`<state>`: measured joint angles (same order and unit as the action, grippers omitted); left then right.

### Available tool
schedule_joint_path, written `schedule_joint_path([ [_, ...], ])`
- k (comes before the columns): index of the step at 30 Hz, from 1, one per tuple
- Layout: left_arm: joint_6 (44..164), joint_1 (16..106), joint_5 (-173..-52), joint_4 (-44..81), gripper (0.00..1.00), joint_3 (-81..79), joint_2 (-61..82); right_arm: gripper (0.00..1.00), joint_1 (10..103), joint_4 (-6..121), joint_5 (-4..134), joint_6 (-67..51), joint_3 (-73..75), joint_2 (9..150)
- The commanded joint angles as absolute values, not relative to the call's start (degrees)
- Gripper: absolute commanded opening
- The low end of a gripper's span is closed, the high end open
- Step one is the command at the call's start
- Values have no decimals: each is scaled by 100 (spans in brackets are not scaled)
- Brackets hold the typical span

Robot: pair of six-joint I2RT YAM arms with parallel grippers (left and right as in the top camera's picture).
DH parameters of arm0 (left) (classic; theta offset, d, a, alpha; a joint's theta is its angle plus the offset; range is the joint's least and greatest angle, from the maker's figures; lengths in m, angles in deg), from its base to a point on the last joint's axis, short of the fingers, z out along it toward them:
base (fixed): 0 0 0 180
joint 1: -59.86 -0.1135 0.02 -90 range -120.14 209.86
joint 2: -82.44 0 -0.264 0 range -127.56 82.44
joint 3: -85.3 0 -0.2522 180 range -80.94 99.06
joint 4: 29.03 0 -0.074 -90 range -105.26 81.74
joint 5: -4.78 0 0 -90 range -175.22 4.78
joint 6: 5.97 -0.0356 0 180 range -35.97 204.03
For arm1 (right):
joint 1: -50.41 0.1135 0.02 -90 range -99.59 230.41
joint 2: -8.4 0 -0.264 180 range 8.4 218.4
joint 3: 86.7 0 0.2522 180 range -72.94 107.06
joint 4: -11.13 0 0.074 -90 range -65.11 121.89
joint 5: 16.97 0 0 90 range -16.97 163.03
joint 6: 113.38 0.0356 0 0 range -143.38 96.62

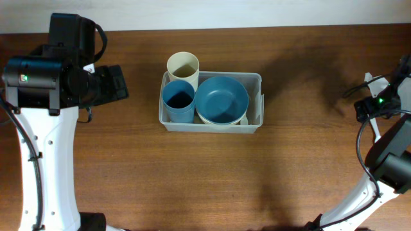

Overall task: Pack container
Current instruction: 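Lower the right gripper onto the white fork and grip it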

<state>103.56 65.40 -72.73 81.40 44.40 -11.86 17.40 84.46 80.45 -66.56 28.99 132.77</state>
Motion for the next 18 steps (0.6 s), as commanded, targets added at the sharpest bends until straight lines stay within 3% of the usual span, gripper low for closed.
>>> schedule_joint_path([
  [1, 10435, 6520, -7192, 8142, 100, 4433, -1238, 99, 1480, 8464, 7793, -6879, 2867, 13369],
  [18, 10435, 6520, -7192, 8142, 100, 4433, -1238, 99, 1213, 8597, 6891, -6925, 2860, 13614],
])
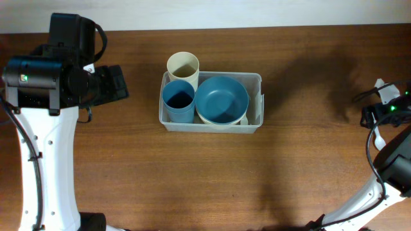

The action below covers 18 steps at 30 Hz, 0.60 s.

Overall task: Pack container
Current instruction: 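Lower the right gripper onto the white fork and grip it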

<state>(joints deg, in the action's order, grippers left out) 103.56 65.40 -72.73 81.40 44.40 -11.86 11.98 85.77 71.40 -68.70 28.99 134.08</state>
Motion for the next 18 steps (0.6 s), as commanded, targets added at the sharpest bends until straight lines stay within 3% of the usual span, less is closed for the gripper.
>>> schedule_joint_path([
  [1, 10435, 6520, -7192, 8144, 100, 4433, -1238, 99, 1213, 8597, 6893, -6925, 2860, 13638],
  [18, 10435, 6520, -7192, 8144, 100, 4433, -1238, 99, 1176, 8577, 7022, -6960, 2858, 13896],
])
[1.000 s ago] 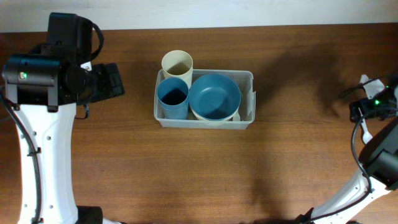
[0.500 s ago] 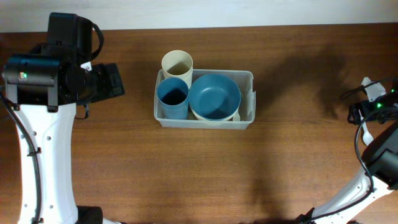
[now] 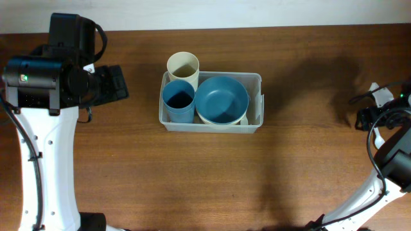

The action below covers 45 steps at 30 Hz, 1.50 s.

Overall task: Pack container
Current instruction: 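Lower the right gripper onto the white fork and grip it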

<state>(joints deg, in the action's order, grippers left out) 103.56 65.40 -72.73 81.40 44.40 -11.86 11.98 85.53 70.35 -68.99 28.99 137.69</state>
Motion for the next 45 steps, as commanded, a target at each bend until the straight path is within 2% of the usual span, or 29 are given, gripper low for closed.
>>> schedule_joint_path([
  [1, 10435, 6520, -7192, 8142, 100, 4433, -1238, 99, 1176, 8579, 7065, -6945, 2858, 13907],
  [39, 10435, 6520, -7192, 8142, 100, 4433, -1238, 100, 1159, 8179, 7612, -6962, 2403, 13909],
  [42, 10435, 6520, -7192, 8142, 100, 4433, -1238, 86, 1159, 8162, 7636, -6962, 2403, 13909],
  [43, 10435, 6520, -7192, 8142, 100, 4433, -1238, 74, 1159, 8160, 7638, -6962, 2403, 13909],
  [45, 10435, 6520, -7192, 8144, 100, 4433, -1238, 61, 1159, 8149, 7653, -6943, 2403, 13909],
])
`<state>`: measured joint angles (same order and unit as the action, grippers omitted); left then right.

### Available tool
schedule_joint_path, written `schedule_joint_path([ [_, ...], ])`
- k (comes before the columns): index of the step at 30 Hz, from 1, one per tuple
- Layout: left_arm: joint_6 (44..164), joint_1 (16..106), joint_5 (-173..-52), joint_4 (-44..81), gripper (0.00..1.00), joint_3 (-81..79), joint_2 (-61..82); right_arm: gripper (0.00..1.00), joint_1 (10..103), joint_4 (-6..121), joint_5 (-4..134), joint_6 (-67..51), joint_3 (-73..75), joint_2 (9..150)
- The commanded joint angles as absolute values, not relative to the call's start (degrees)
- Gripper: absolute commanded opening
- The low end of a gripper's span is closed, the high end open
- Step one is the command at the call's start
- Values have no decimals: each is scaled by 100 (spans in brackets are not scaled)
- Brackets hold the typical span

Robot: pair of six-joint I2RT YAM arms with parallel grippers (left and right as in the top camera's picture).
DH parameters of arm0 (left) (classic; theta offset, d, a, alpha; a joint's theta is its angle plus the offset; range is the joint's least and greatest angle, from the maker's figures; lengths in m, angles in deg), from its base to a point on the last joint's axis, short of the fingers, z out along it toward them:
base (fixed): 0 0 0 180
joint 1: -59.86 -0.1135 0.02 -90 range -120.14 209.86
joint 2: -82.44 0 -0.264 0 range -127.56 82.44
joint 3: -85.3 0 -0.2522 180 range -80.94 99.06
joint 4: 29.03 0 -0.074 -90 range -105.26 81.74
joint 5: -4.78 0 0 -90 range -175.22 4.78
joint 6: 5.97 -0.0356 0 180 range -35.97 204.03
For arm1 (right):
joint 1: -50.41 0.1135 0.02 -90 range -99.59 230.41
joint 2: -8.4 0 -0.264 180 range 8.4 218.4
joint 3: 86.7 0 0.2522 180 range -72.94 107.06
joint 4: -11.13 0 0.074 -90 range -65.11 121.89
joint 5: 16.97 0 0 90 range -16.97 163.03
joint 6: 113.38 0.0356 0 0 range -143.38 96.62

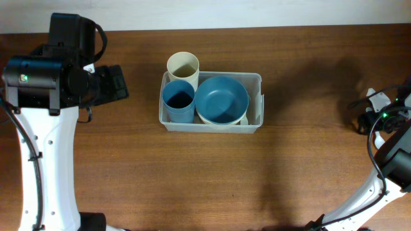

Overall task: Pack container
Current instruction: 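Lower the right gripper onto the white fork and grip it, then lift the fork, carry it left and lower it beside the spoon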

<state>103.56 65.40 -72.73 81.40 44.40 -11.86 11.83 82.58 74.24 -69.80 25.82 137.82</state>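
Note:
A clear plastic container (212,128) stands mid-table in the overhead view. Inside it, a blue cup (178,99) stands at the left. A blue bowl (221,98) is nested on a cream dish (225,121) at the right. A cream cup (183,65) is at the back left corner, its mouth overlapping the rim. A white piece (261,104) lies along the right wall. My left gripper (115,83) hovers left of the container, apart from it. My right gripper (371,115) is far off at the right edge. Neither gripper's jaws can be read.
The brown wooden table (212,179) runs to a pale wall strip along the back. My left arm's white link (48,167) covers the left side of the table. My right arm's cables and link (385,160) sit at the right edge.
My right wrist has shifted slightly down and in at the right edge. The left arm, the container and its contents have not moved.
The container held the same cups and bowl at every moment, and my left gripper stayed left of it. My right wrist was farther back at the right edge, then nearer the frame edge, then a little inward, and now slightly lower.

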Motion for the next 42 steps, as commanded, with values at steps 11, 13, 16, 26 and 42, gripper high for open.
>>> schedule_joint_path([
  [11, 10435, 6520, -7192, 8142, 100, 4433, -1238, 8, 1176, 8101, 7673, -6591, 2421, 13905],
  [13, 10435, 6520, -7192, 8142, 100, 4433, -1238, 4, 1209, 8103, 7673, -6383, 2462, 13896],
  [16, 10435, 6520, -7192, 8144, 100, 4433, -1238, 4, 1287, 8155, 7671, -6051, 2602, 13889],
  [26, 10435, 6520, -7192, 8144, 100, 4433, -1238, 4, 2269, 9277, 7599, -4385, 4753, 13859],
  [42, 10435, 6520, -7192, 8144, 100, 4433, -1238, 4, 4946, 11646, 6099, -1935, 7542, 13870],
])
